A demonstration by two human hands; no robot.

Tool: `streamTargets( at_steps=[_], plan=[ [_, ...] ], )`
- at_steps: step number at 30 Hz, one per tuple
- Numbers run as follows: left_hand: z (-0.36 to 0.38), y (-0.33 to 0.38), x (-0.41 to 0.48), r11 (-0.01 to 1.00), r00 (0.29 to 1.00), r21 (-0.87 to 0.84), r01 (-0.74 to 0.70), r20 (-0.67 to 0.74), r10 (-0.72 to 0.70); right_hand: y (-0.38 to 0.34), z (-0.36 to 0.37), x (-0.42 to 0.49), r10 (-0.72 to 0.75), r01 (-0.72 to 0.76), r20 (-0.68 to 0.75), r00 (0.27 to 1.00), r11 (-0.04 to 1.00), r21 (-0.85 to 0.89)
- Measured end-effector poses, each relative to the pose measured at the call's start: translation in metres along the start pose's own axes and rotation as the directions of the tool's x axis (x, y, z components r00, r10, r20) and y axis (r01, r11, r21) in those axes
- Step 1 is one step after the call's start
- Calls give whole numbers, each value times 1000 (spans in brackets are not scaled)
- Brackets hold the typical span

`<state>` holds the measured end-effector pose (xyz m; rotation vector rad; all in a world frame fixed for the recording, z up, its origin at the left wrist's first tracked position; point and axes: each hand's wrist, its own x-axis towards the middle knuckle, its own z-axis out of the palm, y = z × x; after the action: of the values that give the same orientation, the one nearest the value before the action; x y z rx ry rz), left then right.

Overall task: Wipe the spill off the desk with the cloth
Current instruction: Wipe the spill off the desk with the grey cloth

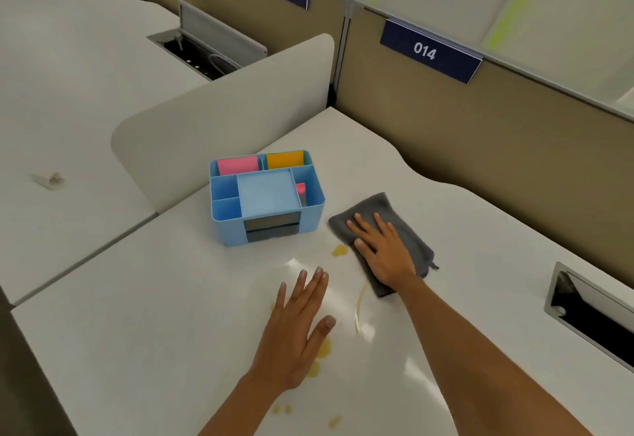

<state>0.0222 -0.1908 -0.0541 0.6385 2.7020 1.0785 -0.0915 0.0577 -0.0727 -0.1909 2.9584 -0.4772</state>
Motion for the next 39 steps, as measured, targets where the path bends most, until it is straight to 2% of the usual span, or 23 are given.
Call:
streamTargets(
  at_steps=[7,10,14,17,19,22,25,28,31,33,36,39],
  plan=[
    [-9,9,-3,999,999,29,-45,4,45,-29,19,-98,-210,205,62,976,976,77],
    [-15,2,-9,997,998,68,-47,37,45,-17,26,-160,-214,209,74,974,975,68],
    [-28,-19,-26,992,997,116,-42,72,34,17,22,-227,-82,80,34,996,996,49],
    [-42,-38,-39,986,998,158,-51,52,43,39,9,-237,112,-110,-17,994,989,99],
    [-51,-51,-48,986,1000,164,-24,18,21,44,3,-222,237,-227,-79,968,967,116],
    [-63,-70,-62,987,999,155,32,-33,-27,36,4,-179,436,-422,-163,885,900,111],
    [-71,-89,-80,984,995,159,83,-75,-72,6,13,-134,523,-511,-178,834,853,111],
    [-75,-101,-95,985,989,129,117,-110,-103,-44,25,-104,427,-416,-133,894,903,105],
    [-75,-106,-106,988,982,64,139,-137,-130,-98,41,-99,227,-217,-92,970,970,105],
    [-73,-108,-111,989,980,57,140,-151,-130,-125,53,-110,98,-90,-60,993,989,115],
    [-71,-111,-112,990,978,61,127,-173,-115,-137,63,-143,-89,85,25,996,985,153],
    [-71,-113,-112,990,975,63,126,-191,-112,-115,63,-189,-238,218,130,963,964,152]
  ],
)
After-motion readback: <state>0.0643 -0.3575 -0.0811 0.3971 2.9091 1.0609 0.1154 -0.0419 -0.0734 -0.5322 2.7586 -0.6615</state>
